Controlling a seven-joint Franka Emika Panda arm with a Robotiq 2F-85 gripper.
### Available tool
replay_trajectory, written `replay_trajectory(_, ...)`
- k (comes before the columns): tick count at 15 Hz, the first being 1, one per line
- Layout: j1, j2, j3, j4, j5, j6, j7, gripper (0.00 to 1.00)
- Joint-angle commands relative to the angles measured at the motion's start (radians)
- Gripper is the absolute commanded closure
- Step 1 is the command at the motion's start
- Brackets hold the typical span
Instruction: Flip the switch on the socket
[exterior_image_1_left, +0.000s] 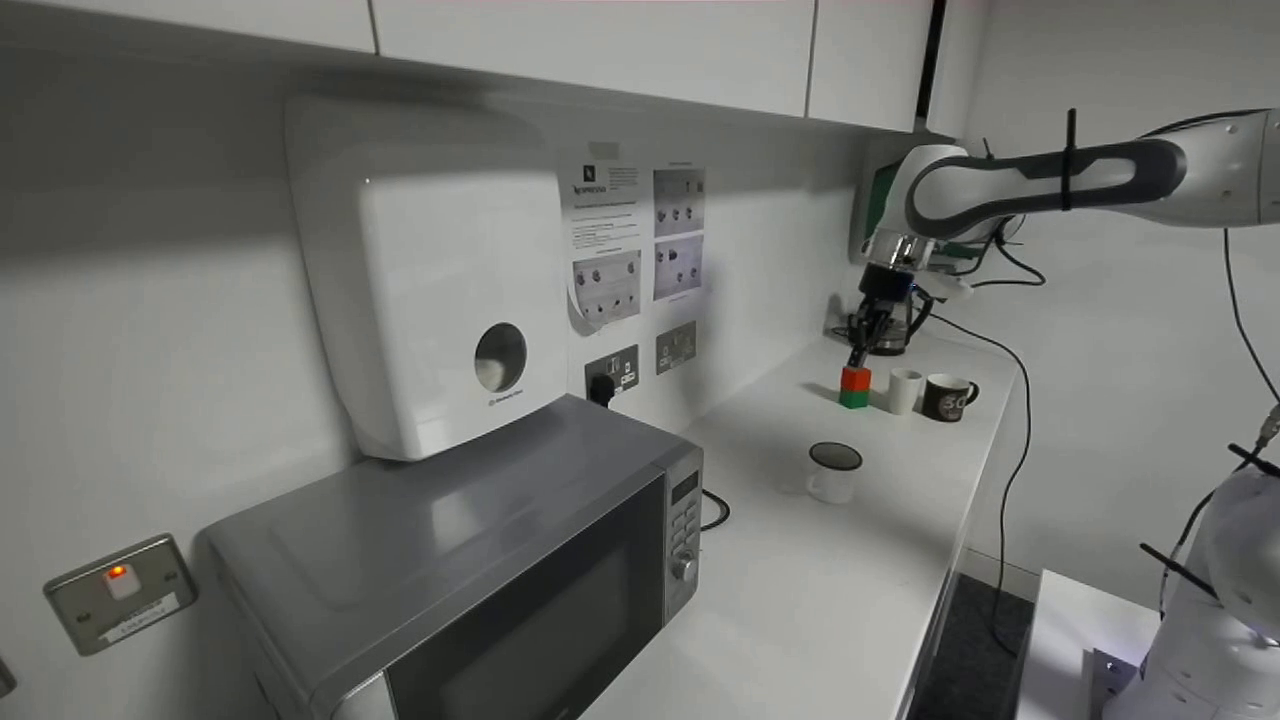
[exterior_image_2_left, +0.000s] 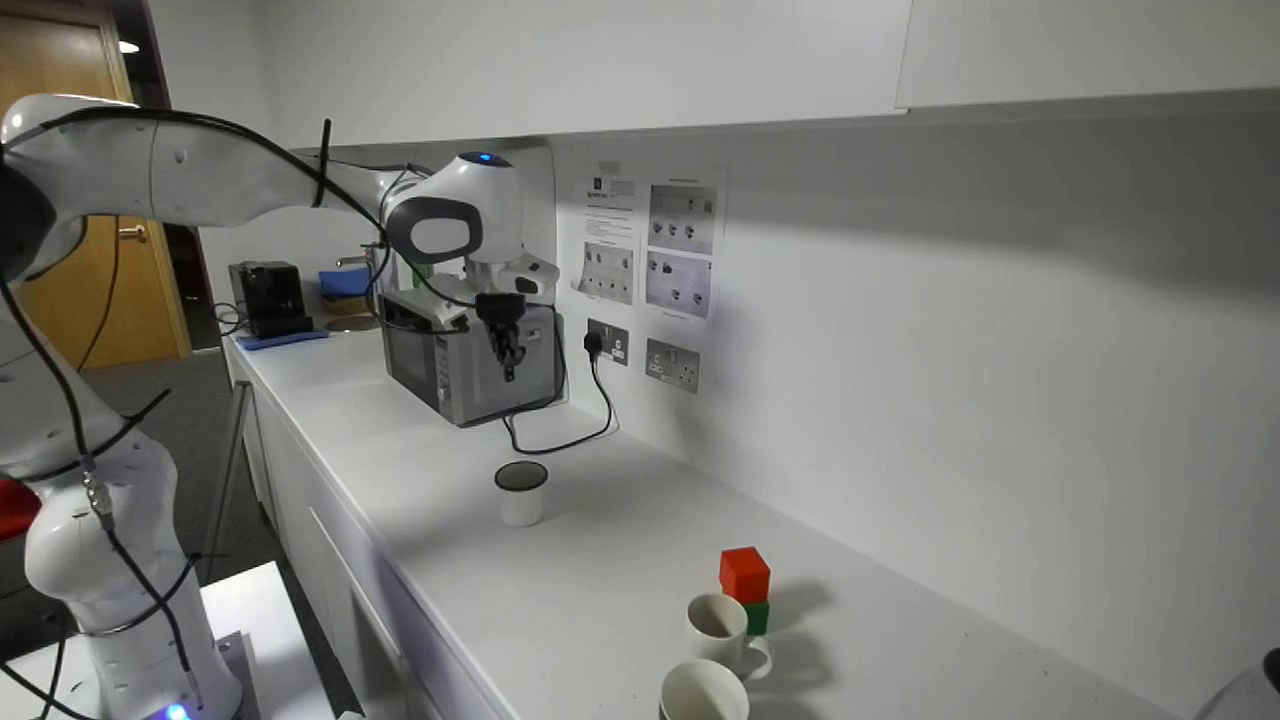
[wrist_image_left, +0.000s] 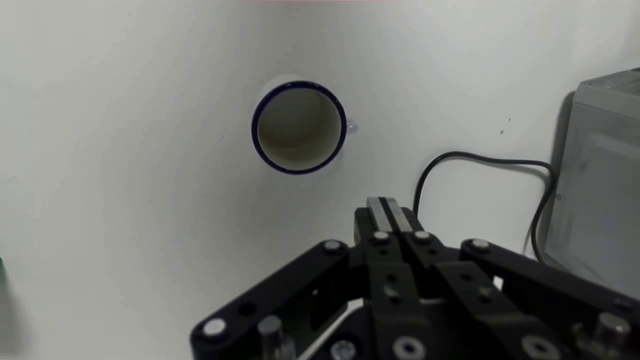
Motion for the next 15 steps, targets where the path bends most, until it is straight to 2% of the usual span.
replay_trajectory(1,-0.006,-0.112,-0.010,-0.084,-0.041,-0.049,0.000,1.00)
replay_trajectory(8,-0.017,-0.219,0.001,-0.167,-0.136,-0.105,0.050,1.00)
replay_trajectory(14,-0.013,-0.271,0.009,-0.208,-0.161,-0.104,0.068,1.00)
replay_trajectory(15,-0.012,-0.278,0.012,-0.212,-0.163,-0.102,0.071,0.79)
